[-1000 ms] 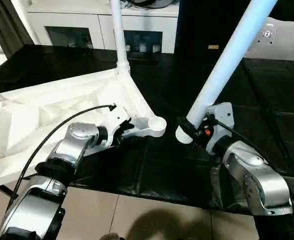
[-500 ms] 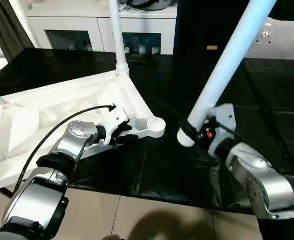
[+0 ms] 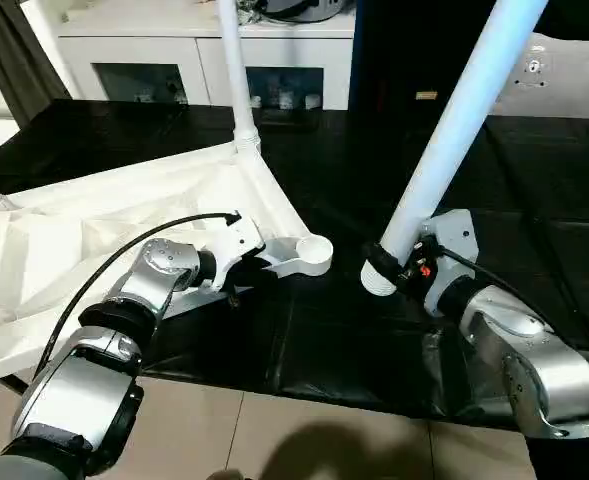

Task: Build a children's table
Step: Insert table leg to table base

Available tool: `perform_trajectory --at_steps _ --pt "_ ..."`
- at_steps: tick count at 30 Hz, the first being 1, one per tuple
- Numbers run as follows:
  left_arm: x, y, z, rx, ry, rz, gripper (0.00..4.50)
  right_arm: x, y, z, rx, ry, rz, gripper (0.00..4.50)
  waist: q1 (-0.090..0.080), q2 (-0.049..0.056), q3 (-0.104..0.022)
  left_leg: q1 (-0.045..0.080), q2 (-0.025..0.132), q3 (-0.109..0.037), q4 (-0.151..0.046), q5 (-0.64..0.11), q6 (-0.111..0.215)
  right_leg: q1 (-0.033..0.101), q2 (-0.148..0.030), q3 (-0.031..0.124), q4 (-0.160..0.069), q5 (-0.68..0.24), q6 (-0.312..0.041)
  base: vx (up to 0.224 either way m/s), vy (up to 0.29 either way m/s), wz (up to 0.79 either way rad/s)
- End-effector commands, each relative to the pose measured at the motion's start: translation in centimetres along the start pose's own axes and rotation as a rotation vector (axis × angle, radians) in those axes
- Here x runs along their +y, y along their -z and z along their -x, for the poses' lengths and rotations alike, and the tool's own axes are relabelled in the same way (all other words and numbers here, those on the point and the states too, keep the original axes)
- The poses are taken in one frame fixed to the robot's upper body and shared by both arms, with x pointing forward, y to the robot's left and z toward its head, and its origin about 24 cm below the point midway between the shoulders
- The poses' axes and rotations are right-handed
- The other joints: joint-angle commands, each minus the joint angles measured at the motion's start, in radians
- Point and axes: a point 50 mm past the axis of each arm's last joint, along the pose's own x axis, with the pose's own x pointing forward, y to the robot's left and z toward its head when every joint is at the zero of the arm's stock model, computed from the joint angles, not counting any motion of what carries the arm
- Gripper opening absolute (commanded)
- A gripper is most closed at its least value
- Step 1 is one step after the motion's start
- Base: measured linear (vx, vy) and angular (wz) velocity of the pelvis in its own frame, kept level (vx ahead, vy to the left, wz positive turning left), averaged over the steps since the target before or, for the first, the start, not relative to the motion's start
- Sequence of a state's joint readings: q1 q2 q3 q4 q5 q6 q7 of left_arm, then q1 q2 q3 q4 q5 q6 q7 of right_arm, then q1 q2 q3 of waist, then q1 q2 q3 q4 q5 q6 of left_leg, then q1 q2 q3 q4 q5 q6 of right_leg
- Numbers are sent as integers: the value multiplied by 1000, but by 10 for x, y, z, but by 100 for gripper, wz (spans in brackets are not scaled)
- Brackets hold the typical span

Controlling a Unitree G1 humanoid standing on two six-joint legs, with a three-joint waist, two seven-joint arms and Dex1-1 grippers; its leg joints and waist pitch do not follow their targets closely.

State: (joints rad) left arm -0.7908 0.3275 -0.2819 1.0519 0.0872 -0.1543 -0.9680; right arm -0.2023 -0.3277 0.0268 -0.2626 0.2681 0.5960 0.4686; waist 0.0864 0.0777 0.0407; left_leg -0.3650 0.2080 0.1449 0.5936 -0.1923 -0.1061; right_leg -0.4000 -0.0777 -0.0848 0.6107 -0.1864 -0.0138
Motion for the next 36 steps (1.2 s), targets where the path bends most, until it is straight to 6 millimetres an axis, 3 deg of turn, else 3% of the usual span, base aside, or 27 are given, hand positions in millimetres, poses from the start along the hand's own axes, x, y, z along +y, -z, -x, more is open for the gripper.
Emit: perform_trajectory --at_steps 1,2,3,4,5,6,8,9,10,11,12,13,15,19,20,21,22,28,30,36 --pt "-5 -3 -3 -2 34 -51 18 3 -12 1 -35 -28 15 188 -5 -9 -67 0 5 10 -61 -109 40 71 -53 49 -74 -129 -164 0 0 0" --pt "-7 -3 -2 -18 49 -84 13 6 -13 1 -38 -35 14 188 -6 -22 -68 -1 6 11 -62 -104 41 72 -54 49 -74 -127 -163 0 0 0" --pt "-10 -4 -2 -25 63 -104 9 6 -14 1 -40 -40 11 188 -4 -13 -69 -1 7 10 -62 -94 42 70 -55 49 -70 -123 -165 0 0 0" --pt "-14 -5 -2 -40 86 -138 4 9 -15 0 -42 -55 7 188 -4 -12 -69 0 9 9 -62 -93 42 68 -55 49 -69 -118 -167 0 0 0" --pt "-27 -6 -2 -73 152 -178 1 15 -16 -2 -40 -92 1 188 0 -42 -70 -2 13 10 -64 -71 51 71 -60 51 -57 -108 -174 0 0 0" --pt "-31 -6 -2 -84 171 -187 0 17 -16 -3 -39 -103 -1 188 0 -33 -69 -1 16 10 -65 -66 55 67 -62 52 -57 -108 -177 0 0 0" --pt "-46 -6 0 -118 238 -199 0 25 -16 -7 -32 -142 -7 188 -2 -45 -64 2 15 16 -66 -80 59 60 -60 53 -65 -149 -170 0 0 0" --pt "-47 -6 1 -120 242 -199 0 26 -16 -7 -32 -145 -8 188 -1 -43 -64 2 18 16 -68 -86 58 58 -63 54 -62 -175 -165 0 0 0" --pt "-51 -7 1 -130 257 -199 0 28 -16 -8 -30 -155 -11 188 2 -41 -59 8 16 21 -68 -111 53 47 -58 55 -74 -228 -151 0 0 0" --pt "-56 -9 3 -146 264 -200 0 32 -15 -10 -22 -182 -17 188 1 -53 -57 2 16 20 -72 -118 48 54 -60 55 -71 -248 -142 0 0 0" --pt "-57 -9 3 -147 264 -201 0 33 -15 -11 -21 -184 -17 188 5 -49 -57 5 17 20 -73 -122 43 51 -61 55 -70 -262 -134 0 0 0" --pt "-56 -11 5 -157 250 -199 0 34 -15 -12 -15 -202 -17 188 3 -64 -53 6 16 23 -75 -140 40 47 -60 55 -77 -297 -117 0 0 0" --pt "-54 -14 7 -152 224 -201 0 35 -14 -13 -6 -219 -17 188 6 -54 -51 11 14 24 -78 -175 28 42 -61 55 -80 -345 -100 0 0 0" --pt "-51 -10 9 -115 210 -127 0 29 -7 -13 30 -225 1 188 0 -62 -50 7 12 23 -83 -195 9 45 -58 59 -79 -334 -85 0 0 0" --pt "-51 -10 9 -115 210 -127 0 29 -7 -13 30 -225 1 188 -4 -48 -49 8 10 25 -83 -204 3 43 -56 60 -83 -333 -89 0 0 0" --pt "-51 -9 9 -109 217 -121 0 27 -6 -14 38 -219 3 188 -6 -53 -49 7 9 25 -82 -205 3 44 -55 61 -83 -332 -89 0 0 0" --pt "-49 -8 11 -90 217 -120 0 24 -7 -15 57 -198 16 188 -6 -45 -53 9 8 24 -80 -193 2 45 -55 62 -79 -314 -95 0 0 0" --pt "-39 -16 9 -112 167 -93 0 15 -11 -22 73 -163 21 188 -7 -46 -56 9 5 28 -74 -175 4 48 -53 64 -77 -260 -123 0 0 0" --pt "-38 -15 11 -117 155 -70 0 18 -8 -25 77 -170 18 188 -6 -41 -57 7 5 27 -74 -169 5 48 -52 63 -74 -237 -131 0 0 0" --pt "-36 -10 20 -102 184 -102 0 29 -5 -30 81 -199 -11 188 -11 -48 -59 4 5 28 -72 -144 18 51 -52 62 -70 -209 -142 0 0 0"
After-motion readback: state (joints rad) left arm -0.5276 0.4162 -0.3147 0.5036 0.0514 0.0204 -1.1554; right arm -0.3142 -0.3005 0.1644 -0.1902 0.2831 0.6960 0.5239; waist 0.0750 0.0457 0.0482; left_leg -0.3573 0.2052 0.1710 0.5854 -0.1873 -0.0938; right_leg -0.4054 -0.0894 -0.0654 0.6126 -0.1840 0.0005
